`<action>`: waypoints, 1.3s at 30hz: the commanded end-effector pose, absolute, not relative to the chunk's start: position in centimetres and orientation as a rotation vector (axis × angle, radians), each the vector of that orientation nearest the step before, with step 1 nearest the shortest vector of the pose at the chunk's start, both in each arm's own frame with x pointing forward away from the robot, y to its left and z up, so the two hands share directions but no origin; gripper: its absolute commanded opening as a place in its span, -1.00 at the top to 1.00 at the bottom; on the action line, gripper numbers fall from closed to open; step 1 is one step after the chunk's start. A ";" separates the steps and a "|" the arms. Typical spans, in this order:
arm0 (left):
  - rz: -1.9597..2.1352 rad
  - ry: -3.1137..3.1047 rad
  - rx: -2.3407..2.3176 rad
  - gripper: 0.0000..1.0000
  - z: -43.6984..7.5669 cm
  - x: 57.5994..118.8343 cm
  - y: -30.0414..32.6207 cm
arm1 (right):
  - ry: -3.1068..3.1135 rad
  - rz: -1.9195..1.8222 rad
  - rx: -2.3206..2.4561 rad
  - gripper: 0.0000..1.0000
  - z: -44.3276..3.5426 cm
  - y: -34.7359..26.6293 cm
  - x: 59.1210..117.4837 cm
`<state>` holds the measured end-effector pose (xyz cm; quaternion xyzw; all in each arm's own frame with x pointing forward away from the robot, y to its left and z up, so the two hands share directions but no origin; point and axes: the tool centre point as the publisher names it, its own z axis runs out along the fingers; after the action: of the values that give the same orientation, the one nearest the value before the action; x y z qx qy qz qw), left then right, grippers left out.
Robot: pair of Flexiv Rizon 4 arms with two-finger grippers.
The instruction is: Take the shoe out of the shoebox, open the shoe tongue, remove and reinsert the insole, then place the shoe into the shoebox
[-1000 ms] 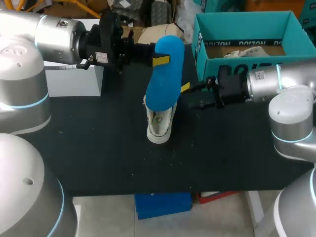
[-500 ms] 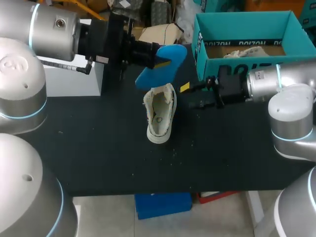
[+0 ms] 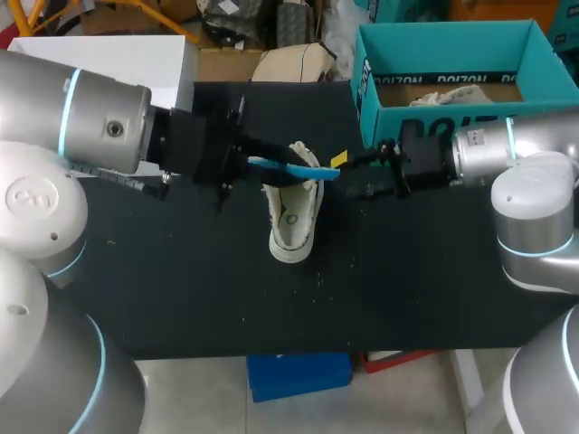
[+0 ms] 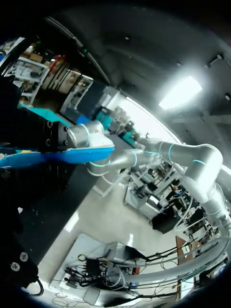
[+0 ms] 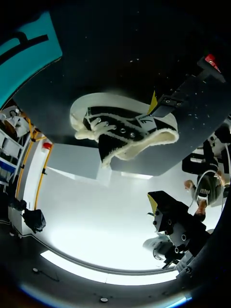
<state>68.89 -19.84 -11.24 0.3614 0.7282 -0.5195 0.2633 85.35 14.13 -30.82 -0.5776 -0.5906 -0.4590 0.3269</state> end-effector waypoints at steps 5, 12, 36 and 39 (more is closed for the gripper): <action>-1.453 1.425 1.337 1.00 -14.3 67.6 -18.8 | -1.546 -1.205 -1.515 -1.00 -30.9 14.2 85.3; -1.453 1.425 1.337 1.00 -14.3 67.6 -18.8 | -1.546 -1.205 -1.515 -1.00 -30.9 14.2 85.3; -0.839 1.042 1.623 1.00 -23.4 63.5 -18.8 | -1.546 -1.205 -1.515 -1.00 -30.9 14.2 85.3; -0.868 0.957 1.581 1.00 -26.0 64.4 -17.6 | -1.546 -1.205 -1.515 -1.00 -30.9 14.2 85.3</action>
<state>64.05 -18.41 -23.92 0.6762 0.4161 -0.3559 0.4929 85.38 14.16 -30.82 -0.5776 -0.5908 -0.4587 0.3270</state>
